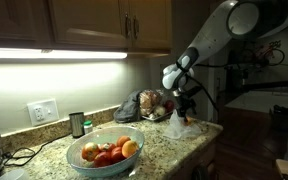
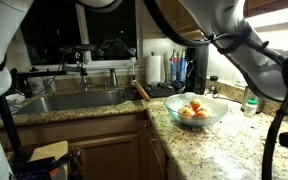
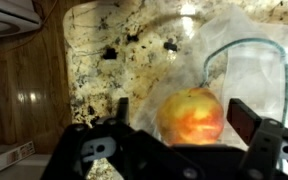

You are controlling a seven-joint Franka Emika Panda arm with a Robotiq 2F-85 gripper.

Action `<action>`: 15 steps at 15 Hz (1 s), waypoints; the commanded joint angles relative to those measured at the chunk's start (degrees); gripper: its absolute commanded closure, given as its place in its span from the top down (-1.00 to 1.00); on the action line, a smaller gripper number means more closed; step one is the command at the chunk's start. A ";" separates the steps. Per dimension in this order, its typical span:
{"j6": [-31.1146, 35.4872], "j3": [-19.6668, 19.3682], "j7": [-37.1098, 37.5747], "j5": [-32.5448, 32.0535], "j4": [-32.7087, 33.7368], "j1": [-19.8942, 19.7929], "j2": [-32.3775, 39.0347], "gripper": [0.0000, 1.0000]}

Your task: Move the peach from the bag to the bowl

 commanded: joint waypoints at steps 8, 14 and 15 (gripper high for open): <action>2.79 0.68 -0.60 0.77 1.41 -0.96 1.67 1.00; 2.33 0.96 -0.86 1.14 3.26 -1.15 2.96 1.00; 2.23 0.99 -0.88 1.16 3.71 -1.17 3.37 1.00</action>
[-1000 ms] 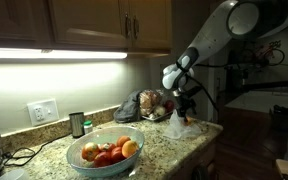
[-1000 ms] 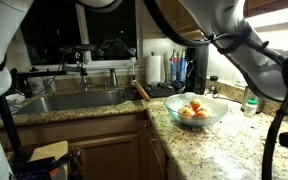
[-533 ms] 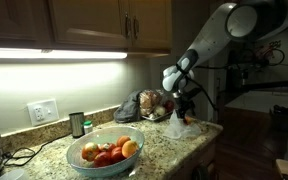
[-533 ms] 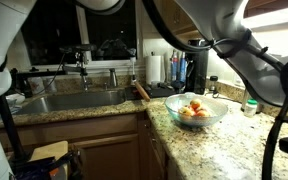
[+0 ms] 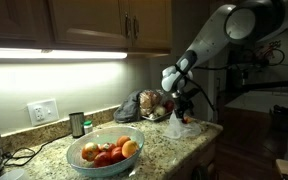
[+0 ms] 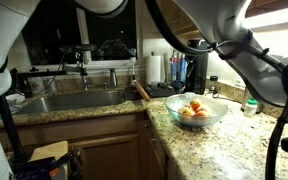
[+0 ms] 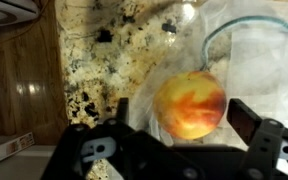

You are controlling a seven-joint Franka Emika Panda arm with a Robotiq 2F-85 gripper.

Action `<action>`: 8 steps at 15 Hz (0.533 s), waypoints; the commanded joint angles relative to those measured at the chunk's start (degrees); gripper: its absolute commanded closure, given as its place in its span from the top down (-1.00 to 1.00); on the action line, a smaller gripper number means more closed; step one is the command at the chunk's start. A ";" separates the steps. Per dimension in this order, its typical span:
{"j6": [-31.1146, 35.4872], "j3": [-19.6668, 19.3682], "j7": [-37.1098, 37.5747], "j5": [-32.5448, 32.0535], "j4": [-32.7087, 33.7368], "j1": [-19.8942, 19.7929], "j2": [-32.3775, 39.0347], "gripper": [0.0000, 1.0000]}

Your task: Move the peach from the bag to the bowl

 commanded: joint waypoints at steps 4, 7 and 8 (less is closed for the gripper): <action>-0.81 0.81 -0.75 0.76 3.61 -1.21 3.00 1.00; -1.24 0.78 -0.65 0.83 4.42 -1.31 3.74 1.00; -1.36 0.77 -0.60 0.85 4.78 -1.33 4.01 1.00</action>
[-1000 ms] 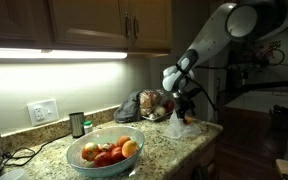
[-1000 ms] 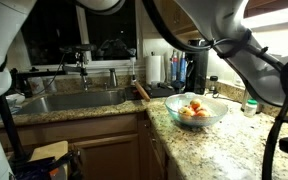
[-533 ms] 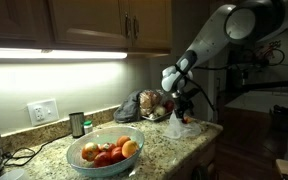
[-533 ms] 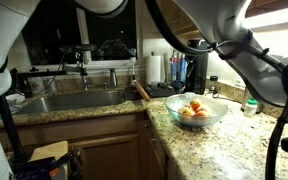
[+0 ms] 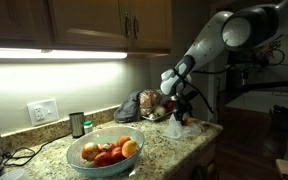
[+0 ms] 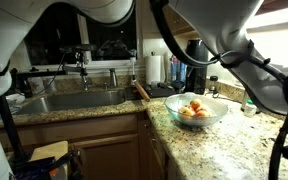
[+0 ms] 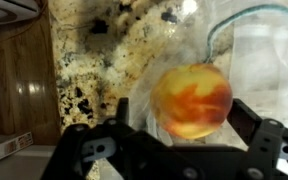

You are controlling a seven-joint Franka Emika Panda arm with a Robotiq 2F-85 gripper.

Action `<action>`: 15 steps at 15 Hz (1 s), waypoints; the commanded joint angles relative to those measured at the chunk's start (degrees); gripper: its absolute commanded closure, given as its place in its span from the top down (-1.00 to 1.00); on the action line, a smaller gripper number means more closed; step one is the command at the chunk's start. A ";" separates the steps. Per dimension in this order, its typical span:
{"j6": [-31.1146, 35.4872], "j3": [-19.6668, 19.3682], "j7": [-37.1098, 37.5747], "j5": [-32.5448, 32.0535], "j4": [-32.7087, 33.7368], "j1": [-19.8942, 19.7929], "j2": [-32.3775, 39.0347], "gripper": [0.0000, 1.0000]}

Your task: Move the peach from the bag to the bowl

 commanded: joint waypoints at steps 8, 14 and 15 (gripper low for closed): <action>-1.76 0.34 0.26 0.55 1.84 -0.71 -0.50 -0.13; -1.16 0.44 0.45 1.28 0.77 -0.83 -2.65 -0.18; -1.07 0.51 0.37 1.53 0.41 -0.87 -3.31 -0.18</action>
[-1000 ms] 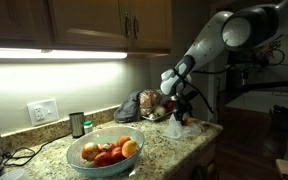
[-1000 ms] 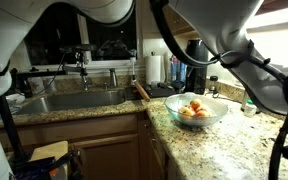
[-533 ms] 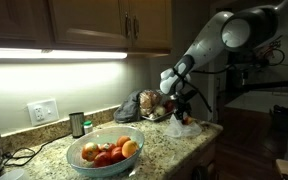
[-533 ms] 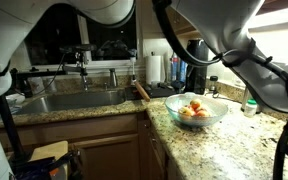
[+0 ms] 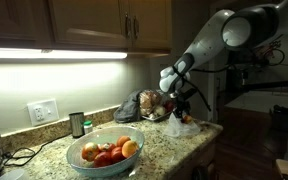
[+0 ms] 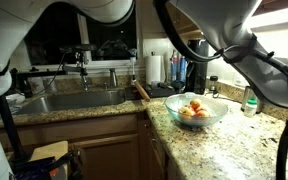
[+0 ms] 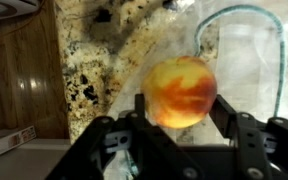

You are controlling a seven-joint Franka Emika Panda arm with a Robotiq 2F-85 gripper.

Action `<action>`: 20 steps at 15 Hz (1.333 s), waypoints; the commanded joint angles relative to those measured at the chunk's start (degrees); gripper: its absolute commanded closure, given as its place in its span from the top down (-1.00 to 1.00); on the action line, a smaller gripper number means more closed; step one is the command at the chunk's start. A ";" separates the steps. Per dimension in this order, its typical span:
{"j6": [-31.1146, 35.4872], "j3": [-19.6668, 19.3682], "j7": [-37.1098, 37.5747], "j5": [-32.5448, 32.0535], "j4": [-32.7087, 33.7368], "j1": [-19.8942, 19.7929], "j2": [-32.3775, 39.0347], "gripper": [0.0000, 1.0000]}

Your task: Move the peach from the bag to the bowl

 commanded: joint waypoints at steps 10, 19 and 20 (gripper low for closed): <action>-0.63 0.34 0.42 1.58 -4.22 -0.15 -8.61 -0.18; -1.51 2.90 -3.29 4.60 -7.51 -0.22 -13.42 -0.18; -1.36 3.07 -3.45 4.75 -8.20 -0.06 -14.18 -0.18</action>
